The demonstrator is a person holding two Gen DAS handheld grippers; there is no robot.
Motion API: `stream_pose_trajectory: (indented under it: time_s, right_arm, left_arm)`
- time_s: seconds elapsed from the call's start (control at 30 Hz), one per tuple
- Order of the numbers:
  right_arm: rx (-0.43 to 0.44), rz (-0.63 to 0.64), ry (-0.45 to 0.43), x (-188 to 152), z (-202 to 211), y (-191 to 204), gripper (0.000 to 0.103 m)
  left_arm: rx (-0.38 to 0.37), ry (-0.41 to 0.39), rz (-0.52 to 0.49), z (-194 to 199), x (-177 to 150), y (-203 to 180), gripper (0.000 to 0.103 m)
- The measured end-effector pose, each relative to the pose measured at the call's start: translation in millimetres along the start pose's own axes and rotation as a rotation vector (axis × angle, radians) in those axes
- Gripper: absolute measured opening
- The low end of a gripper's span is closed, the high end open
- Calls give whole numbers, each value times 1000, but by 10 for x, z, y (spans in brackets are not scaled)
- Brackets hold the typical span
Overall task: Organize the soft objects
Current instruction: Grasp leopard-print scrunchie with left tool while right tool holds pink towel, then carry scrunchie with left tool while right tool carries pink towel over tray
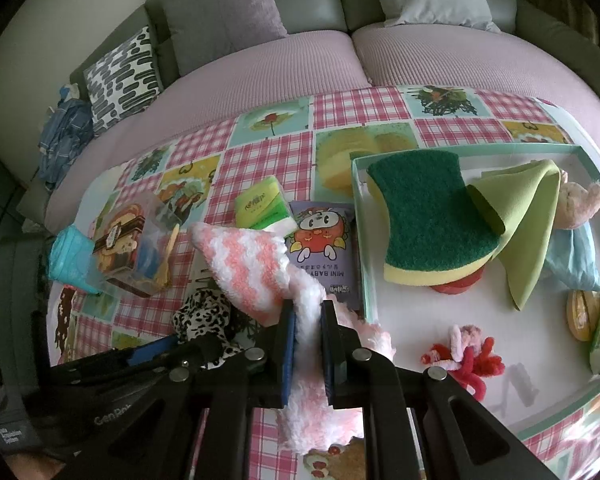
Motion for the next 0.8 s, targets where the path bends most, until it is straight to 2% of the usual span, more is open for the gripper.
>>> stream_pose_trajectory:
  time_s: [0.1, 0.23, 0.7, 0.8]
  right_arm:
    - [3, 4, -4, 0, 19, 10, 13]
    - [17, 18, -18, 11, 75, 51, 13]
    - [120, 51, -122, 95, 465, 248, 13]
    - [137, 53, -158, 126, 600, 258, 13]
  left_arm:
    - [-6, -9, -9, 11, -2, -23, 24]
    - [-12, -28, -17, 63, 3, -10, 20]
    - [23, -166, -19, 506, 91, 78, 20]
    - [67, -201, -33, 643, 92, 92, 20]
Point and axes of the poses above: each gripper's, at about its wrist camera, not at the fingertips, and z roughly against the way its jaws point, y to its left, x to its top, the point moved 6 cm from there along -z, roughly the way its jaws point, and after that the axes turned 13 degrees about -z, right-handed, at the moved point
